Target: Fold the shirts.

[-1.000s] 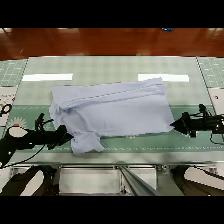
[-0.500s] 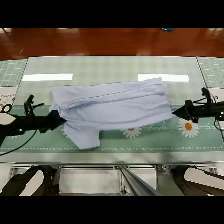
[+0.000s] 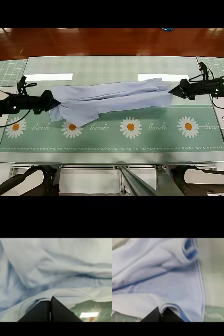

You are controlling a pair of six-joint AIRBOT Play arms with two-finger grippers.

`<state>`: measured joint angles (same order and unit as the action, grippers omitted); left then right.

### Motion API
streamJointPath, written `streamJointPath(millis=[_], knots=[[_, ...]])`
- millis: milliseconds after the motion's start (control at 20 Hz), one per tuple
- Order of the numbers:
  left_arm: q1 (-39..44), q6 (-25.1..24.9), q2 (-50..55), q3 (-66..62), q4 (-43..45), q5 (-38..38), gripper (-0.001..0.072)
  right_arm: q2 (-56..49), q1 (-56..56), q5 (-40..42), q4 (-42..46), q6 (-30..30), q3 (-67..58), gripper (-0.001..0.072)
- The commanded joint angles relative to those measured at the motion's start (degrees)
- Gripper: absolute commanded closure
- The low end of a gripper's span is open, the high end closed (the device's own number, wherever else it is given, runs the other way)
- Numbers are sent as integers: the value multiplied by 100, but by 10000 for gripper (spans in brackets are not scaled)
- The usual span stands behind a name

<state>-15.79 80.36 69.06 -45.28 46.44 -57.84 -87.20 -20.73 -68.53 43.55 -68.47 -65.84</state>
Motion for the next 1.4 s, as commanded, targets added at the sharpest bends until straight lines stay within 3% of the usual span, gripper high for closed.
streamJointPath(millis=[0, 450, 700, 750, 800, 850, 900, 1000, 1150, 1250, 1350], knots=[[-11, -20, 855, -824, 0, -4, 688, -634, 284, 291, -13, -254, -807, 688], [68, -22, 2345, -2391, -361, -68, 688, -2026, 531, 330, -13, -498, -2422, 688], [240, -24, 2903, -2747, -363, -66, 687, -2356, 627, 503, -98, -501, -2594, 687], [247, -22, 2946, -2747, -354, -66, 616, -2358, 627, 575, -92, -481, -2594, 637], [245, -22, 2962, -2747, -352, -70, 417, -2356, 632, 629, -103, -481, -2594, 381], [208, -22, 2949, -2763, -352, -142, 241, -2350, 629, 614, -105, -494, -2594, 293], [118, -22, 2940, -2846, -321, -387, 201, -2315, 577, 472, -105, -533, -2601, 294], [-192, -20, 2809, -3051, -155, -960, 201, -2098, 297, 98, -96, -584, -2601, 296], [-804, -17, 1991, -3045, 393, -1209, 201, -1585, -507, -678, -20, -584, -2599, 296], [-1117, -22, 1163, -2728, 715, -949, 201, -1213, -1012, -990, 531, -586, -2509, 296], [-1165, -37, 39, -1790, 717, -31, 201, -857, -1316, -728, 754, -573, -1939, 295]])
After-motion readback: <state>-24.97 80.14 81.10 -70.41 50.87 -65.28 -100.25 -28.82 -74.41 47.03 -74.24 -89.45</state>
